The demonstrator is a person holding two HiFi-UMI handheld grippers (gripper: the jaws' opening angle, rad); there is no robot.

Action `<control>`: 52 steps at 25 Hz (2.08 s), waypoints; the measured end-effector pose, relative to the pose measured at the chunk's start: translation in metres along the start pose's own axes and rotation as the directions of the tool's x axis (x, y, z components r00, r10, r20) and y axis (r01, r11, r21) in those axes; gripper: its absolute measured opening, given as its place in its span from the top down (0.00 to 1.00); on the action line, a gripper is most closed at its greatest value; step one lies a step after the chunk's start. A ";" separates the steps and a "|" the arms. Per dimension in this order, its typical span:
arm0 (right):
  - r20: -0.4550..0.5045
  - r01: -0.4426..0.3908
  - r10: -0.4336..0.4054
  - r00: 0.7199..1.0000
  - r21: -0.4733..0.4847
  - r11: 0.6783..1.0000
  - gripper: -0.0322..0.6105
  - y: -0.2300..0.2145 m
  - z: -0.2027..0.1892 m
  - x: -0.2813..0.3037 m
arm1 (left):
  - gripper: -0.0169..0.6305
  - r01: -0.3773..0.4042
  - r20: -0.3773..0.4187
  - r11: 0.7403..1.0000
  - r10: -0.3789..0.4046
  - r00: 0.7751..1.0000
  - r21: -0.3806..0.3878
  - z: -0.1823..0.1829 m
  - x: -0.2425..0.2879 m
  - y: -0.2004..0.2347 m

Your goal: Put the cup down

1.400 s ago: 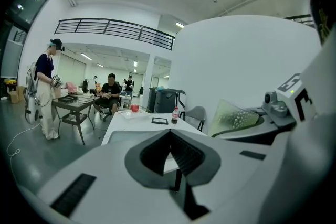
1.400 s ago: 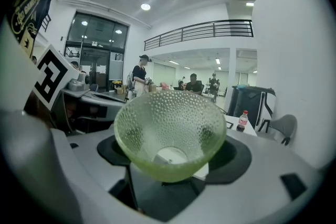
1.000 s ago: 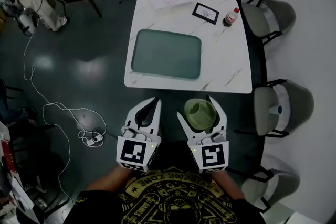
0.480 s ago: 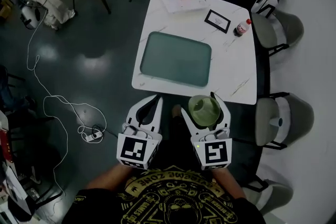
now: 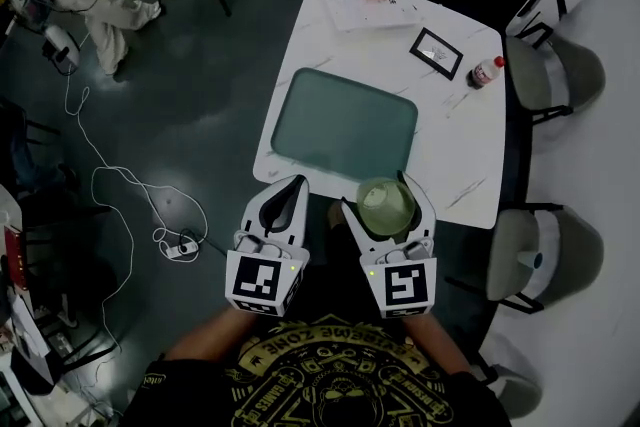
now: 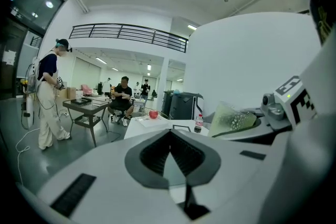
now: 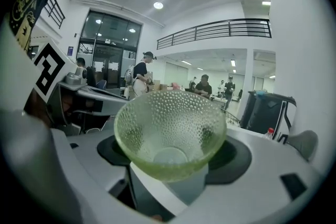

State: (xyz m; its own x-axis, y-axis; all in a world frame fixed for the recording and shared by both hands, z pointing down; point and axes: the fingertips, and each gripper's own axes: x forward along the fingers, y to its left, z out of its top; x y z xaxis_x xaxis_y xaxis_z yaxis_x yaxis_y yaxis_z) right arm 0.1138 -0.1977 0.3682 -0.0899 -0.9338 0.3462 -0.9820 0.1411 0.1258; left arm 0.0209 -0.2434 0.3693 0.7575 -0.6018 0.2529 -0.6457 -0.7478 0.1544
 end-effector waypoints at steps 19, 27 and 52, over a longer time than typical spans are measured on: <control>-0.067 -0.203 0.201 0.977 -0.028 0.979 0.36 -0.048 -0.053 0.098 | 0.96 -0.184 -0.053 0.982 0.183 0.982 -0.030 -0.032 0.089 0.026; -0.086 -0.268 0.265 0.960 -0.027 0.963 0.36 -0.049 -0.082 0.134 | 0.96 -0.239 -0.104 0.970 0.234 0.967 -0.044 -0.066 0.114 0.042; -0.162 -0.295 0.292 0.943 0.008 0.956 0.36 -0.050 -0.147 0.206 | 0.96 -0.269 -0.229 0.962 0.253 0.940 -0.040 -0.129 0.165 0.073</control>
State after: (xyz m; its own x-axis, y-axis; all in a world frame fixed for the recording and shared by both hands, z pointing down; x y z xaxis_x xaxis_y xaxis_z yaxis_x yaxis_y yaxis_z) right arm 0.1685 -0.3487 0.5695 -0.3443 -0.7858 0.5138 -0.9132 0.4074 0.0112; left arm 0.0866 -0.3617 0.5455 0.5266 -0.6905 0.4959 -0.8288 -0.5468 0.1187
